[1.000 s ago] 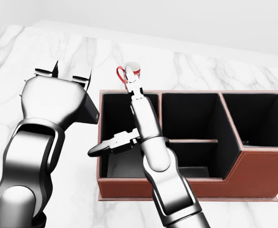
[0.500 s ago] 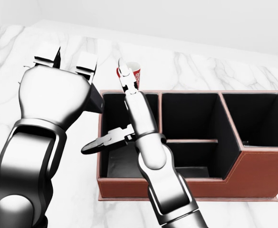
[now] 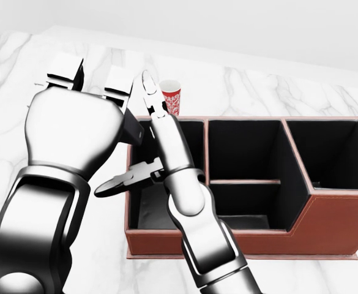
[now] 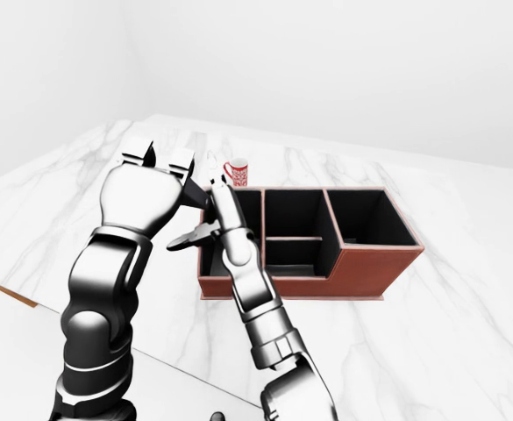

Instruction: Pick up the book and place it in the right compartment of the caddy.

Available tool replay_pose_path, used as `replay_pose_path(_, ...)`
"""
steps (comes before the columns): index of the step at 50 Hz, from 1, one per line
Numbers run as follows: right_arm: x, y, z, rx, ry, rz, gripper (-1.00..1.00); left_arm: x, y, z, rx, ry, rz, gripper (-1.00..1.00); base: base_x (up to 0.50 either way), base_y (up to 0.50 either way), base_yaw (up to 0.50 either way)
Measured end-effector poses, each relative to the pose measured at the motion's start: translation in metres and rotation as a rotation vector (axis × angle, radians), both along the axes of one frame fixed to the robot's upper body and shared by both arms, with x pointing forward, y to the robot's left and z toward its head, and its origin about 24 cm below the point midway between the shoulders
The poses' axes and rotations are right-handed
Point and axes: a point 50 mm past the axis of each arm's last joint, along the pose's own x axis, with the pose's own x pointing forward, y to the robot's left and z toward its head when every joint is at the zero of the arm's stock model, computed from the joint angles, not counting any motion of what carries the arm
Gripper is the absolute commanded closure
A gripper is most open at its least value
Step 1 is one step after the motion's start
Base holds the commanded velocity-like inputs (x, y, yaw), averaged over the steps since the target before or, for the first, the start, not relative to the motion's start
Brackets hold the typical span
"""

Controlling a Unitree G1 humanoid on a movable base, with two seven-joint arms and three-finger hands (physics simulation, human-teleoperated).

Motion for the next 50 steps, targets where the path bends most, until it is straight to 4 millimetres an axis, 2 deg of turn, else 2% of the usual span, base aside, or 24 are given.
replay_pose_path(9, 0.001, 0.004, 0.008, 0.002, -0.027, 0.007, -1.00, -0.008, -0.001, -0.003, -0.012, -0.002, -0.007, 1.00, 0.00, 0.00, 0.00)
replay_pose_path(10, 0.001, 0.005, 0.009, 0.003, -0.030, 0.008, -0.26, -0.009, -0.002, -0.003, -0.014, -0.003, -0.009, 1.00, 0.00, 0.00, 0.00)
replay_pose_path(11, 0.001, 0.005, 0.011, 0.003, -0.034, 0.008, 1.00, -0.010, -0.002, -0.003, -0.016, -0.003, -0.010, 1.00, 0.00, 0.00, 0.00)
replay_pose_path(35, -0.002, 0.010, 0.026, -0.006, -0.097, 0.023, 1.00, -0.025, -0.004, 0.000, -0.055, -0.039, -0.041, 1.00, 0.00, 0.00, 0.00)
replay_pose_path(36, -0.002, 0.010, 0.027, -0.006, -0.101, 0.021, 1.00, -0.025, -0.004, 0.001, -0.055, -0.042, -0.039, 0.07, 0.00, 0.00, 0.00)
replay_pose_path(37, -0.001, 0.010, 0.027, -0.008, -0.103, 0.018, 1.00, -0.026, -0.004, 0.002, -0.055, -0.048, -0.039, -1.00, 0.00, 0.00, 0.00)
replay_pose_path(50, -0.002, 0.011, 0.029, -0.010, -0.111, 0.036, 1.00, -0.032, 0.000, 0.004, -0.041, -0.077, 0.001, -1.00, 0.00, 0.00, 0.00)
